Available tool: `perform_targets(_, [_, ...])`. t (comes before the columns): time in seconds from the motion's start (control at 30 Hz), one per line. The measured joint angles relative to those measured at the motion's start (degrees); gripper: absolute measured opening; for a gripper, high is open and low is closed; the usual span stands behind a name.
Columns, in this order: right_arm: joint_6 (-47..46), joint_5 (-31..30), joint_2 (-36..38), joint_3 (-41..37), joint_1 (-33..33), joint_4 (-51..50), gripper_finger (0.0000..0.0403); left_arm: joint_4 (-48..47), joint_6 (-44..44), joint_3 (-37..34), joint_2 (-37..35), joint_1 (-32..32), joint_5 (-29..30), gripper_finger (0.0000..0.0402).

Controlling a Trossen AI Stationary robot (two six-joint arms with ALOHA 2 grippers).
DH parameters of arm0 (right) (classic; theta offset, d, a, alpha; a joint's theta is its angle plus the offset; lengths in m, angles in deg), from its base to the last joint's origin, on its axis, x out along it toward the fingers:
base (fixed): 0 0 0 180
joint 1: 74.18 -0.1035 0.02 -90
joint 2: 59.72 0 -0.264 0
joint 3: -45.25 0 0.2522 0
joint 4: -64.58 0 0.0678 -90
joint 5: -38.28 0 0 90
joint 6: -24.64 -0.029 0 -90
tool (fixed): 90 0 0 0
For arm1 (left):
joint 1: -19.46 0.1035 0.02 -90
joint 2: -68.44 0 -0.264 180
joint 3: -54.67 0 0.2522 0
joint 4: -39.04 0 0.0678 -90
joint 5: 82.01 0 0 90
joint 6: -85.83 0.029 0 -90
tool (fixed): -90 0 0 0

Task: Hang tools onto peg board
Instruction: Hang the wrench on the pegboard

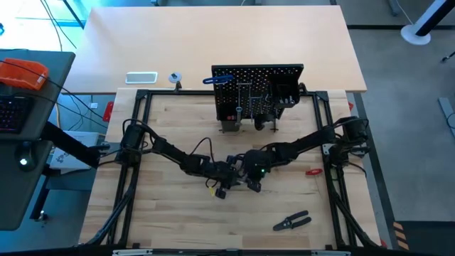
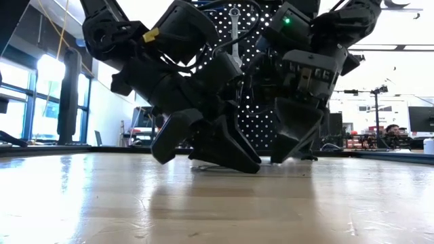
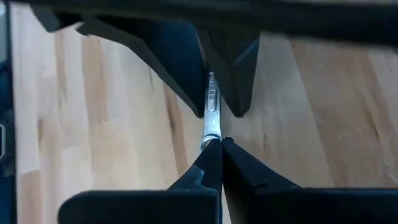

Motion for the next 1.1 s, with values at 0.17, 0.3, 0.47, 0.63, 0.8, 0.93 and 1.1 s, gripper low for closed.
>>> perform_targets(0.17, [-0.3, 1.0, 0.0, 0.0, 0.0, 2.3, 0.0000, 0.0, 1.7, 0.0, 0.0, 0.0, 0.3, 0.0115])
perform_targets(0.3, [-0.4, 1.5, 0.0, 0.0, 0.0, 2.9, 0.0000, -0.2, 1.7, 0.0, 0.0, 0.0, 2.6, 0.0115])
perform_targets(0.47, [-1.0, 1.7, 0.1, 0.1, 0.0, 3.2, 0.0000, -0.3, 2.4, 0.0, 0.0, -0.1, 3.1, 0.0084])
perform_targets(0.63, [-1.0, 1.7, 0.2, 0.2, 0.0, 3.5, 0.0000, -0.9, 6.2, 0.0, 0.0, -0.4, 4.3, 0.0012])
perform_targets(0.8, [-0.8, 1.5, 0.2, 0.2, 0.0, 3.4, 0.0000, -1.0, 7.1, 0.0, -0.1, -0.5, 6.3, 0.0004])
perform_targets(0.93, [-0.1, 0.3, 0.2, 0.2, -0.2, 3.3, 0.0000, -1.2, 6.9, -0.1, -0.1, -0.4, 6.8, 0.0000])
perform_targets(1.1, [0.3, -2.9, 0.3, 0.2, -0.5, -0.3, 0.0004, -1.3, 6.3, -0.1, -0.1, -0.4, 6.3, 0.0001])
